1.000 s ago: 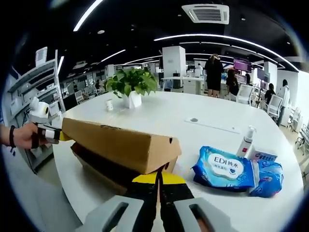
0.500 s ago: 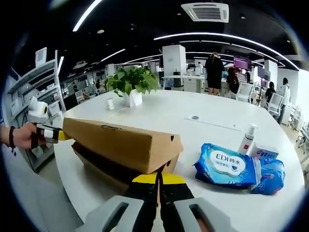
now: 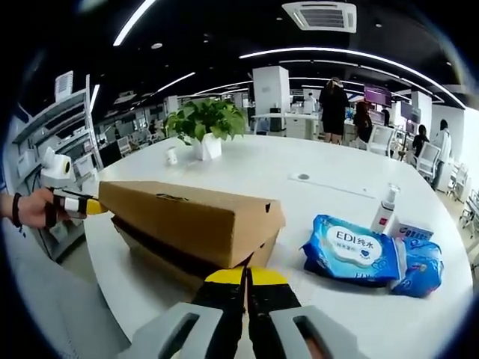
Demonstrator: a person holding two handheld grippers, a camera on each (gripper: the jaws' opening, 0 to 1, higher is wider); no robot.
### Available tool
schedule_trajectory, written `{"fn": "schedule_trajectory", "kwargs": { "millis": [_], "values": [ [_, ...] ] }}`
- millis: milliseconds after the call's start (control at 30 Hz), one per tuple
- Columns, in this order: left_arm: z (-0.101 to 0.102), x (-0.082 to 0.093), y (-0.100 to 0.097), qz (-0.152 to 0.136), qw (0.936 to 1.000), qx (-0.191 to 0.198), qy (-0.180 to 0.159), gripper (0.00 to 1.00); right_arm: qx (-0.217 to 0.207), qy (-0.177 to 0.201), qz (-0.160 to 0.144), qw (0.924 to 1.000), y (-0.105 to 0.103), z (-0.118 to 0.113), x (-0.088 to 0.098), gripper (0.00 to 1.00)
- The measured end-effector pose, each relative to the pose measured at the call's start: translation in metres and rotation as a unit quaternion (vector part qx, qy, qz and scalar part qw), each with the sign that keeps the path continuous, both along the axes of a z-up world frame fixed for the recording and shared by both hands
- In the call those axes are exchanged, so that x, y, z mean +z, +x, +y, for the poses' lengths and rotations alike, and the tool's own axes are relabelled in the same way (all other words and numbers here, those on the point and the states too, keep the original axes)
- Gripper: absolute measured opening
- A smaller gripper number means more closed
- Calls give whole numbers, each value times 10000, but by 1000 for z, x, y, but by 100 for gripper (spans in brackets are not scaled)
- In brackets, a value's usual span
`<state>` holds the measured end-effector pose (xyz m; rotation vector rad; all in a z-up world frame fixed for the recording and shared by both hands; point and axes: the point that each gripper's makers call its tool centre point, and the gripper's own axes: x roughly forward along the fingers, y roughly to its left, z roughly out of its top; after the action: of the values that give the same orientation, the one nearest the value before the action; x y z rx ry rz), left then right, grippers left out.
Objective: Operate the shoe box by opening the lid, removing the specified soft item, and placing it in the target area until the item is outside and the box remains undamaged.
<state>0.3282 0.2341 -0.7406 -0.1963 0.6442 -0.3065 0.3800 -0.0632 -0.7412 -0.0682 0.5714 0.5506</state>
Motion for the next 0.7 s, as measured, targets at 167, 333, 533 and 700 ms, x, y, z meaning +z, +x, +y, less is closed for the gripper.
{"fn": "schedule_trajectory", "kwargs": {
  "millis": [167,333,533,700],
  "values": [
    [0,0,-3,1,10000,-10,7,15,-7,-19,11,10000,0,-1,-2,0],
    [-2,-1,-6,23,10000,-9,17,15,-13,-11,67,10000,-3,-1,-6,0],
    [-5,-3,-8,42,10000,-17,-7,15,-19,-14,96,10000,-4,-2,-9,0],
    [-8,-3,-9,47,10000,-43,-5,15,-16,-7,132,9999,-5,-1,-11,0]
  ]
}}
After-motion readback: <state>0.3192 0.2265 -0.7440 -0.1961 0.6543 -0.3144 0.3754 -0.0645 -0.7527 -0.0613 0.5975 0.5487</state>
